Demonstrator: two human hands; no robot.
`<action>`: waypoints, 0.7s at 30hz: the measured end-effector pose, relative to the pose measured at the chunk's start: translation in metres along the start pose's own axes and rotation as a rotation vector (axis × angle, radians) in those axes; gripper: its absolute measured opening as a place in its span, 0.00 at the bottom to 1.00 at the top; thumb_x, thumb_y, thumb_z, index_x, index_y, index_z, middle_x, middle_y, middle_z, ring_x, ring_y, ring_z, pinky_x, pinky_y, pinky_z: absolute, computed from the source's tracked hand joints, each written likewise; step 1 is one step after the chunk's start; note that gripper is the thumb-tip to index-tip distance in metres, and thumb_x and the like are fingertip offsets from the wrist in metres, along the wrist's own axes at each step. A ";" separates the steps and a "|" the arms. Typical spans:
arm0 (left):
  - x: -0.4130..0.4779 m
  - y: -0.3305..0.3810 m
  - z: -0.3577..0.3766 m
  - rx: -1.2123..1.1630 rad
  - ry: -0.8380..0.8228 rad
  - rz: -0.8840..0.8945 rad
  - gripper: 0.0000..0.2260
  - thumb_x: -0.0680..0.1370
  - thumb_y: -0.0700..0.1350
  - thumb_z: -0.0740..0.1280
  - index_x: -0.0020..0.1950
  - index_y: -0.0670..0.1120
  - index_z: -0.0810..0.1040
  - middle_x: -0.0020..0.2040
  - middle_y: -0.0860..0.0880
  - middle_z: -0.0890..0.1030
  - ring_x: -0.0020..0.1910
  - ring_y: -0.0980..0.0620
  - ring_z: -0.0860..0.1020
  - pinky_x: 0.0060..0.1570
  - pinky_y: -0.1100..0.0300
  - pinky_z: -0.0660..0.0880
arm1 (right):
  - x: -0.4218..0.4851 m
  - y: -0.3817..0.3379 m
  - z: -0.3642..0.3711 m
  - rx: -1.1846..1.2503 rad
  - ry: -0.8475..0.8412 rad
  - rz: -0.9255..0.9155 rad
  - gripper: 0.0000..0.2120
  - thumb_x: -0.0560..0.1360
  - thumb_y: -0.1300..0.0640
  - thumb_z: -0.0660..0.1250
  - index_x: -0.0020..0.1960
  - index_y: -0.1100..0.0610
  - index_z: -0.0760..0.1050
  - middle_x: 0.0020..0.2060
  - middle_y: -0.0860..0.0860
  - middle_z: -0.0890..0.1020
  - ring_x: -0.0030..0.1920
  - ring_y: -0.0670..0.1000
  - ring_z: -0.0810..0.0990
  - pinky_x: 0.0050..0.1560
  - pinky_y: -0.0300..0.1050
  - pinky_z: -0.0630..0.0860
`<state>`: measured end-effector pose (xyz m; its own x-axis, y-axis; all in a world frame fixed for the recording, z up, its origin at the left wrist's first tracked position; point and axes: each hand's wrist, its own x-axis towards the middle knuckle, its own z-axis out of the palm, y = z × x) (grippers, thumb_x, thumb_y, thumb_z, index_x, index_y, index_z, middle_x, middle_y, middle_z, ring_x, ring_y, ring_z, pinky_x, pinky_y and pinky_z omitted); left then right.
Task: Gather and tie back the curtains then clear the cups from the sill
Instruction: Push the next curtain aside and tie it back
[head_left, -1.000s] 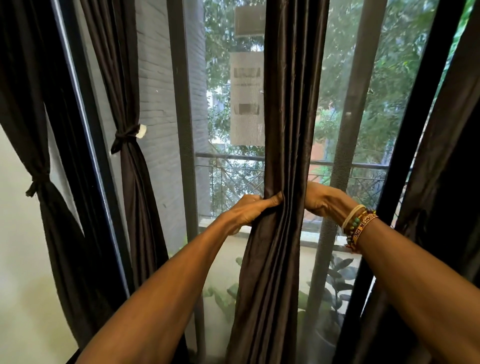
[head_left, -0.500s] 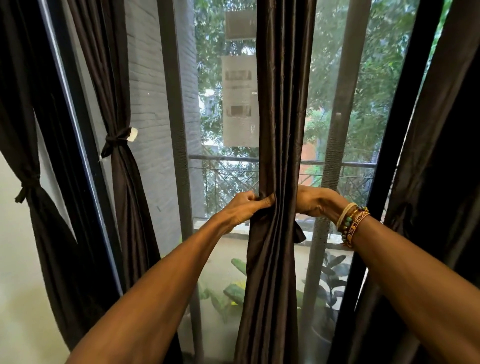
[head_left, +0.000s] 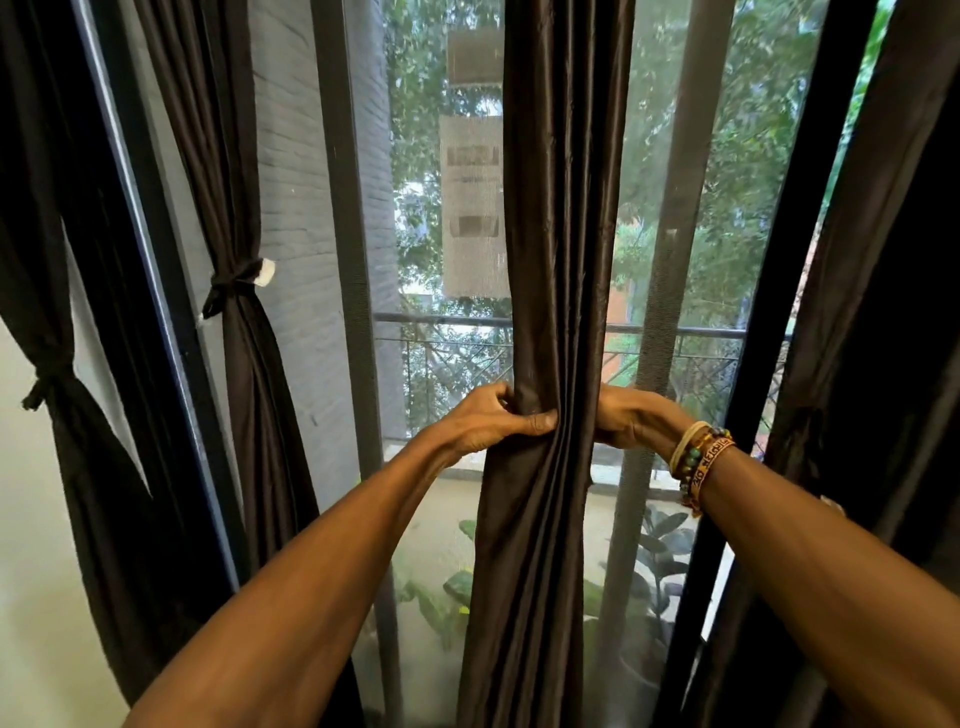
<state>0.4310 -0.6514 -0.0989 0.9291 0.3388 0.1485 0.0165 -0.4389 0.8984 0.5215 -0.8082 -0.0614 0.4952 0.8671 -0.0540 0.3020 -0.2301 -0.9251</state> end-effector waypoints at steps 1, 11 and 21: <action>0.001 -0.001 0.000 -0.011 -0.008 0.000 0.25 0.66 0.48 0.81 0.59 0.42 0.78 0.51 0.49 0.83 0.51 0.50 0.81 0.51 0.62 0.79 | 0.001 0.002 -0.001 0.013 -0.012 0.011 0.10 0.82 0.60 0.60 0.57 0.59 0.79 0.58 0.61 0.82 0.59 0.62 0.81 0.64 0.59 0.76; -0.003 0.024 -0.012 0.710 0.139 0.282 0.45 0.51 0.74 0.76 0.62 0.52 0.75 0.54 0.53 0.83 0.50 0.53 0.81 0.49 0.58 0.77 | -0.006 0.006 -0.006 -0.271 0.035 0.166 0.37 0.82 0.66 0.52 0.13 0.57 0.68 0.14 0.50 0.67 0.13 0.44 0.64 0.18 0.32 0.60; -0.006 0.034 -0.026 0.467 -0.229 0.042 0.17 0.64 0.40 0.82 0.48 0.48 0.80 0.41 0.55 0.83 0.40 0.58 0.81 0.43 0.61 0.76 | -0.003 0.006 -0.012 -0.256 0.069 0.013 0.23 0.78 0.45 0.67 0.46 0.68 0.76 0.29 0.57 0.79 0.27 0.54 0.77 0.31 0.44 0.77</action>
<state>0.4162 -0.6473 -0.0584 0.9886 0.1455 0.0392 0.0924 -0.7905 0.6055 0.5317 -0.8179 -0.0622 0.5522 0.8331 -0.0312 0.4871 -0.3527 -0.7990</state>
